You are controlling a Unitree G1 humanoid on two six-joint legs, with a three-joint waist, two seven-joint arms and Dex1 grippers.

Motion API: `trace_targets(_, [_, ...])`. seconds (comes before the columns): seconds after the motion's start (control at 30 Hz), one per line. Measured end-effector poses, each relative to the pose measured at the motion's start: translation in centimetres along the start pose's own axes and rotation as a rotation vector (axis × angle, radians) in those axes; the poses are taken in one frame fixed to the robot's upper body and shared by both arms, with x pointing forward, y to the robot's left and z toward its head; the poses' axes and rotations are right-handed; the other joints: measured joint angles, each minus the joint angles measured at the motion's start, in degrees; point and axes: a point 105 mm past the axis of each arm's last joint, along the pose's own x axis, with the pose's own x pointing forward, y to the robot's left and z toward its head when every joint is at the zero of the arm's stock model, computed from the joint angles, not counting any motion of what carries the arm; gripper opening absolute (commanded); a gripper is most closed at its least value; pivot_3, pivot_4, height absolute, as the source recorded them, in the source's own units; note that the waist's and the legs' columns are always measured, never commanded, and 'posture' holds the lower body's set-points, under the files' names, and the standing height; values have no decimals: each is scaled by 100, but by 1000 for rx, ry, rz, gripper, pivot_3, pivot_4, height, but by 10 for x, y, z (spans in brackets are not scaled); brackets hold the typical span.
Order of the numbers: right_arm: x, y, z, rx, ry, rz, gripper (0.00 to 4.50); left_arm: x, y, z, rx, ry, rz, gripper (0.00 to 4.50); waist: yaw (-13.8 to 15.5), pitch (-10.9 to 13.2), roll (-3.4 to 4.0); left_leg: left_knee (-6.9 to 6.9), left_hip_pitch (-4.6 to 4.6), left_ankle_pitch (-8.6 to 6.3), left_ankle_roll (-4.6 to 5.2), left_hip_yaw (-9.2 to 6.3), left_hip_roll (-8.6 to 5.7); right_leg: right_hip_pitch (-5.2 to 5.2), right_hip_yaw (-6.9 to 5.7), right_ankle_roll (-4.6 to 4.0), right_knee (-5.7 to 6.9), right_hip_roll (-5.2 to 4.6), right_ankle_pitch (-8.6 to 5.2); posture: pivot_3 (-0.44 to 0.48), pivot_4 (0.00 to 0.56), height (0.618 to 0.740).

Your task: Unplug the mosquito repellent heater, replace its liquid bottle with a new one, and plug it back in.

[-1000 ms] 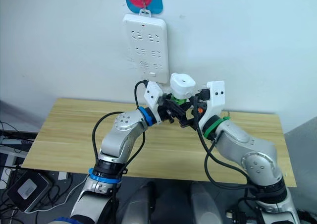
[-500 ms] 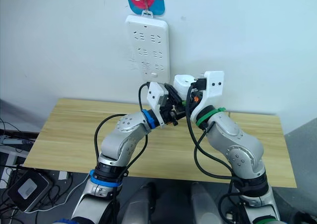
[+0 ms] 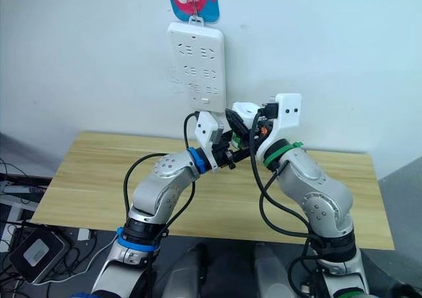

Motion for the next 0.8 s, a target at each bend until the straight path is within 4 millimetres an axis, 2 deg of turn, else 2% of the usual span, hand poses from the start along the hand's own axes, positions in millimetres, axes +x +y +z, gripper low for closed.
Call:
trace_targets(0.07, [-2,-5,-2,-23,5,-20,3066,-11,3,5,21,-10,11,4256,-8,-18,3,-4,1,0,0,0,1,-2,1,0,0,0,0,-112,217,740])
trace_targets(0.1, [-3,-8,-3,-33,6,-32,3066,-18,7,5,30,-8,27,4445,-10,-35,3,-5,2,0,0,0,2,-1,0,0,0,0,0,-104,213,740])
trace_targets(0.23, [-7,-21,-7,-92,-9,-78,3066,-55,39,8,79,-15,222,4500,-3,-84,6,-5,9,1,0,0,2,2,0,-1,1,0,0,-71,198,740])
trace_targets(0.33, [-6,-27,-9,-133,-25,-101,3066,-80,68,31,173,-61,370,4500,33,-99,-2,-2,9,13,-2,-1,-1,4,0,5,0,0,3,-43,184,740])
trace_targets(0.4, [-5,-29,-9,-125,-47,-113,3066,-87,83,53,257,-83,408,4500,45,-112,-10,-2,10,21,1,-3,-1,6,-2,10,-1,0,6,-40,181,740])
trace_targets(0.47, [-3,-29,-9,-123,-64,-116,3066,-84,93,66,292,-98,399,4500,88,-137,-12,-2,11,26,4,-3,-6,13,-2,18,-8,-2,10,-40,179,740])
trace_targets(0.53, [-2,-28,-10,-122,-71,-106,3066,-77,99,70,294,-97,362,4500,130,-172,-19,-2,13,26,5,-1,-12,19,-1,22,-17,-8,13,-43,179,740])
trace_targets(0.8, [-1,-32,-8,-123,-89,-112,3066,-48,117,57,259,-40,204,4500,168,-182,-22,-7,13,27,7,-3,-8,16,-8,7,-14,-6,24,-83,177,740])
